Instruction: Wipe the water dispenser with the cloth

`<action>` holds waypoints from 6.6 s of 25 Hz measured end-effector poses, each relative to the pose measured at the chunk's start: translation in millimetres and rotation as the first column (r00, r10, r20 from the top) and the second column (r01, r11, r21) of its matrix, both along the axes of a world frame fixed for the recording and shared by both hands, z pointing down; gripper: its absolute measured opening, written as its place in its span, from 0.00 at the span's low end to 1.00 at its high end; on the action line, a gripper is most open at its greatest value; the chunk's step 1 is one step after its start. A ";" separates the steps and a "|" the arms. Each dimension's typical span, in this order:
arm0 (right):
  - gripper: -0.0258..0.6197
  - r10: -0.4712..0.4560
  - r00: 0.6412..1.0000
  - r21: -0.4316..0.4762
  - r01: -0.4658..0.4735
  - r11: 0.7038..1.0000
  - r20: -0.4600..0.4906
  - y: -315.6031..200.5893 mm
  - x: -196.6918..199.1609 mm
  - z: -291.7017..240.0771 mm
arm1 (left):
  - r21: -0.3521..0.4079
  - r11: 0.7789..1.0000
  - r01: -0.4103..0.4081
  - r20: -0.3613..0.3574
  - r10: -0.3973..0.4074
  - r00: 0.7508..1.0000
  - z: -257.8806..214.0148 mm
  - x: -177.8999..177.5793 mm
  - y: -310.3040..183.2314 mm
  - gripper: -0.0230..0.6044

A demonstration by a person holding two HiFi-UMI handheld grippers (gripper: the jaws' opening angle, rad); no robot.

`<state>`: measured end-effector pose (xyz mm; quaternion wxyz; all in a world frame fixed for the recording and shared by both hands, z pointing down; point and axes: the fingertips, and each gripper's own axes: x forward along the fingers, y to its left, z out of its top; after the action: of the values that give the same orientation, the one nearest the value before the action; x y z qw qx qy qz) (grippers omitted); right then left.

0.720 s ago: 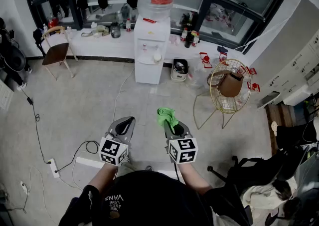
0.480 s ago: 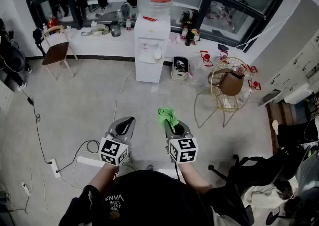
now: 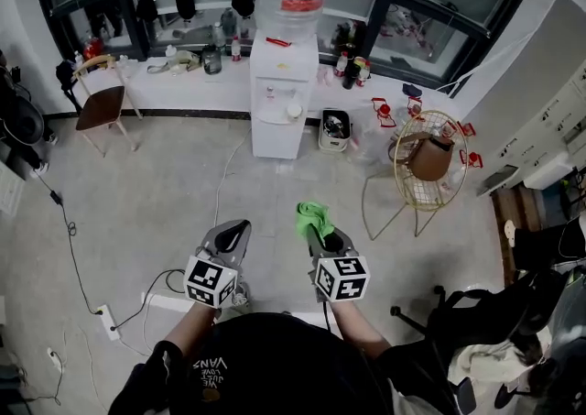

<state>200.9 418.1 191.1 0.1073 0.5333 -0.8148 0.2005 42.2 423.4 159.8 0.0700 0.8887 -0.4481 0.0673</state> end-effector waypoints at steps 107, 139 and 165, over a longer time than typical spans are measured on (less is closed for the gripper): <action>0.17 0.017 0.985 0.130 0.005 0.992 -0.170 -673.6 -180.1 563.8 | 0.055 0.998 -0.034 -0.060 0.038 0.997 478.9 -126.1 -599.1 0.03; 0.17 0.466 0.853 0.162 -0.438 0.884 -0.235 -633.4 89.6 561.0 | 0.048 0.994 -0.096 -0.027 0.097 0.995 487.1 -95.0 -591.5 0.03; 0.17 0.072 0.987 0.064 -0.064 0.996 -0.144 -675.3 -158.3 631.5 | 0.104 0.992 -0.073 -0.057 0.079 0.995 474.0 -111.7 -585.6 0.03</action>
<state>42.6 -257.3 822.6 0.1441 0.5770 -0.7916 0.1402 -69.4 -162.2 633.8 0.0356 0.9091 -0.4145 0.0196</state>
